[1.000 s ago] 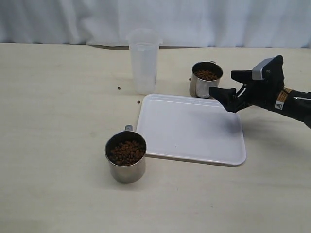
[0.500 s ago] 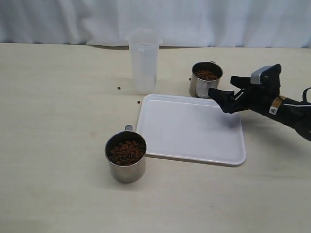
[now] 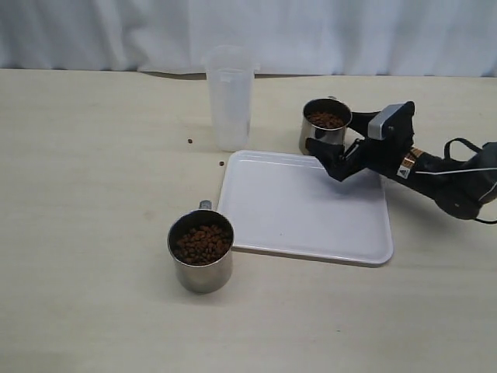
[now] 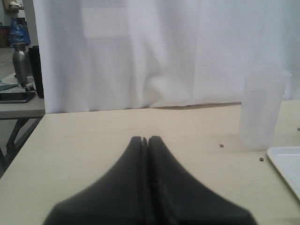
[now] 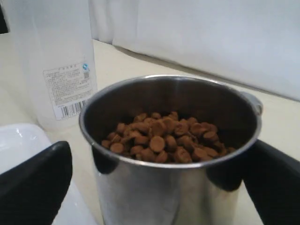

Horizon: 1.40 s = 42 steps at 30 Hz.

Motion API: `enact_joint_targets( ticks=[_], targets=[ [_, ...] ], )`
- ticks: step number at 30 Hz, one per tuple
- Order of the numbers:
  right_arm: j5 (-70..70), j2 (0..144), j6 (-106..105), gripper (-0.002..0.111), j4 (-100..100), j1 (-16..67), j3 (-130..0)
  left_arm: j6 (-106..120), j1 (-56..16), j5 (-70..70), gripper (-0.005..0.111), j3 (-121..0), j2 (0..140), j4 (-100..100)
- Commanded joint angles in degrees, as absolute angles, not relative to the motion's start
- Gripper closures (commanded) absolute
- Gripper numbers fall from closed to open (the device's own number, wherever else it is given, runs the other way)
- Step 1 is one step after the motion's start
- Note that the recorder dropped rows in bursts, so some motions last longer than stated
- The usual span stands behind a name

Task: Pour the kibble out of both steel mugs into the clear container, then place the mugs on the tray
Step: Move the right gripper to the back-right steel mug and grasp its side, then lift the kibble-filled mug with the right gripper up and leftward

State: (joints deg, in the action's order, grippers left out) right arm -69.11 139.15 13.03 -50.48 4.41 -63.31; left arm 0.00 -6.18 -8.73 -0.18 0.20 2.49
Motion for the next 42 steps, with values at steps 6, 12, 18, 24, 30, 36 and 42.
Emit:
enact_joint_targets(
  ticks=[6, 12, 18, 24, 30, 36, 42],
  targets=[
    [-67.40, 139.21, 12.29, -0.002, -41.98, 7.26, -63.95, 0.00, -6.74, -8.22, 0.107, 0.00, 0.00, 2.48],
    [-67.40, 139.90, 12.18, -0.002, -35.75, 9.26, -63.95, 0.00, -6.74, -8.22, 0.107, 0.00, 0.00, 2.48],
    [-67.77, 142.01, 12.06, -0.002, -30.59, 10.14, -63.95, 0.00, -6.74, -8.22, 0.107, 0.00, 0.00, 2.48],
    [-68.74, 142.01, 12.37, -0.002, -30.59, 10.14, -63.95, 0.00, -6.74, -8.22, 0.107, 0.00, 0.00, 2.48],
    [-68.64, 142.10, 12.37, -0.002, -28.61, 10.14, -63.95, 0.00, -6.74, -8.22, 0.107, 0.00, 0.00, 2.48],
    [-67.47, 142.10, 12.37, -0.002, -26.43, 10.14, -63.95, 0.00, -6.74, -8.22, 0.107, 0.00, 0.00, 2.48],
    [-67.45, 142.10, 12.13, 0.010, -26.43, 10.14, -63.95, 0.00, -6.74, -8.22, 0.107, 0.00, 0.00, 2.48]
  ],
)
